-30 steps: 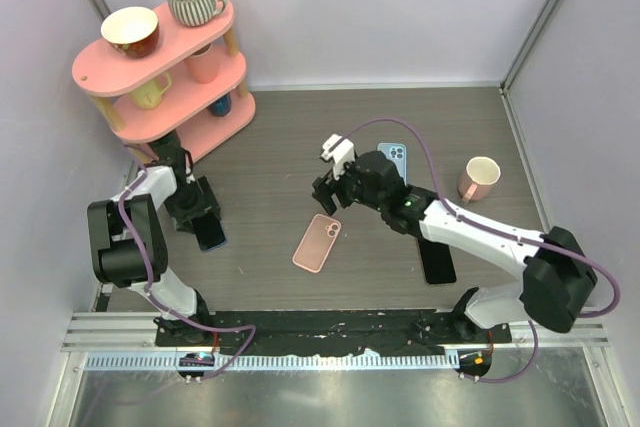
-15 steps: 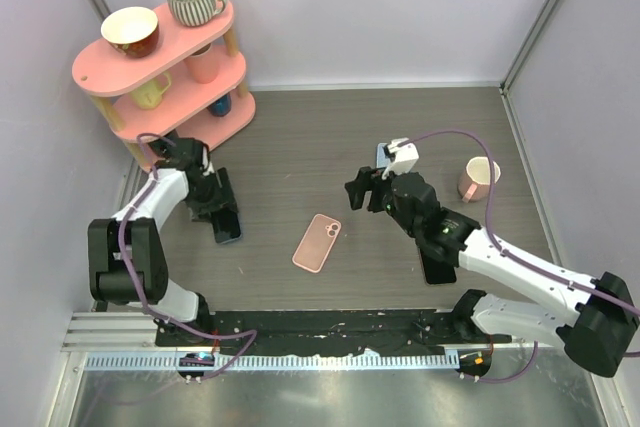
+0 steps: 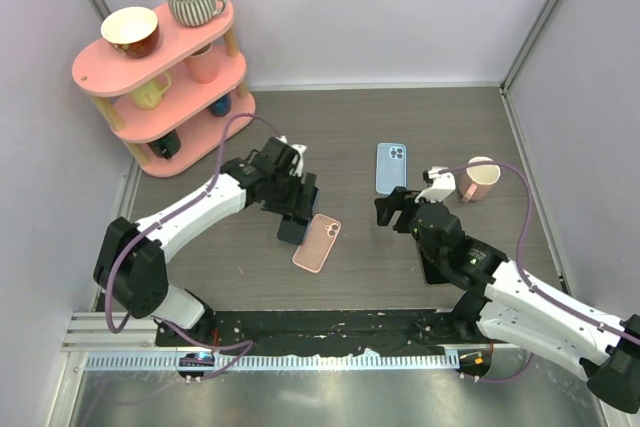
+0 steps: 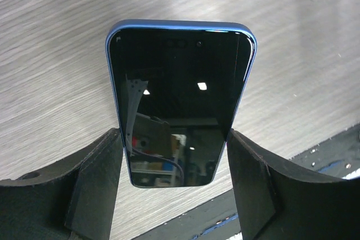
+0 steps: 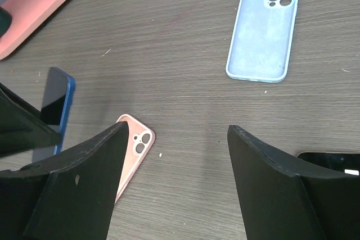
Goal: Put the phone into the phone case
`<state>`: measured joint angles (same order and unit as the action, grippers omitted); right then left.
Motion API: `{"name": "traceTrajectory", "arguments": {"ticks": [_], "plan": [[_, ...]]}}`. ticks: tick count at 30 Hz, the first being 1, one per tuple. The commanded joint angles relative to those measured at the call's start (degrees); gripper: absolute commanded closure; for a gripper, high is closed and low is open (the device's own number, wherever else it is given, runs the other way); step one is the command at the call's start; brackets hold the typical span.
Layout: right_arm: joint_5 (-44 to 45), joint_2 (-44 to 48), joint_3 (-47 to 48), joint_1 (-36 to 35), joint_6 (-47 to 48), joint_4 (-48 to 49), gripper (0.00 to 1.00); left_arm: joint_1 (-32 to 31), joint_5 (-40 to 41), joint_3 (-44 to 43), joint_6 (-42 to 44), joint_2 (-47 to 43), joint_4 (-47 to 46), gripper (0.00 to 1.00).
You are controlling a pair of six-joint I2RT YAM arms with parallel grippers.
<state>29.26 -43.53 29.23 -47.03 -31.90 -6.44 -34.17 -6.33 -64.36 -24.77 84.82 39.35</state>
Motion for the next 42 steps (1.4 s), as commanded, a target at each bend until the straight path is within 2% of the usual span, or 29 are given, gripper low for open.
{"name": "traceTrajectory", "arguments": {"ticks": [1, 5, 10, 24, 32, 38, 42], "plan": [[3.6, 3.9, -1.3, -0.2, -1.4, 1.2, 0.23, -6.2, 1.3, -4.2, 2.4, 3.7, -3.0, 0.83], [5.5, 6.2, -1.2, -0.2, 0.7, 0.6, 0.24, -9.1, 1.8, -6.0, 2.5, 6.8, -3.0, 0.86], [5.6, 7.1, -0.2, -0.2, 1.2, -0.5, 0.23, -11.3, 3.3, -4.0, 0.1, 7.9, -6.9, 0.84], [6.2, 8.1, -1.2, -0.2, 0.8, -1.4, 0.23, -13.8, 0.7, 2.6, -3.4, 8.3, -14.1, 0.84], [5.3, 7.4, -1.1, -0.2, -0.1, -1.0, 0.23, -14.3, 3.4, 4.5, -2.8, 9.1, -15.0, 0.84], [4.7, 7.1, -1.5, -0.1, -0.9, -0.6, 0.24, -14.3, 5.9, 5.7, -3.5, 9.6, -14.8, 0.81], [4.4, 7.1, -1.6, -0.2, -1.2, -0.8, 0.24, -14.3, 8.0, 5.8, -2.9, 9.0, -14.4, 0.76]]}}
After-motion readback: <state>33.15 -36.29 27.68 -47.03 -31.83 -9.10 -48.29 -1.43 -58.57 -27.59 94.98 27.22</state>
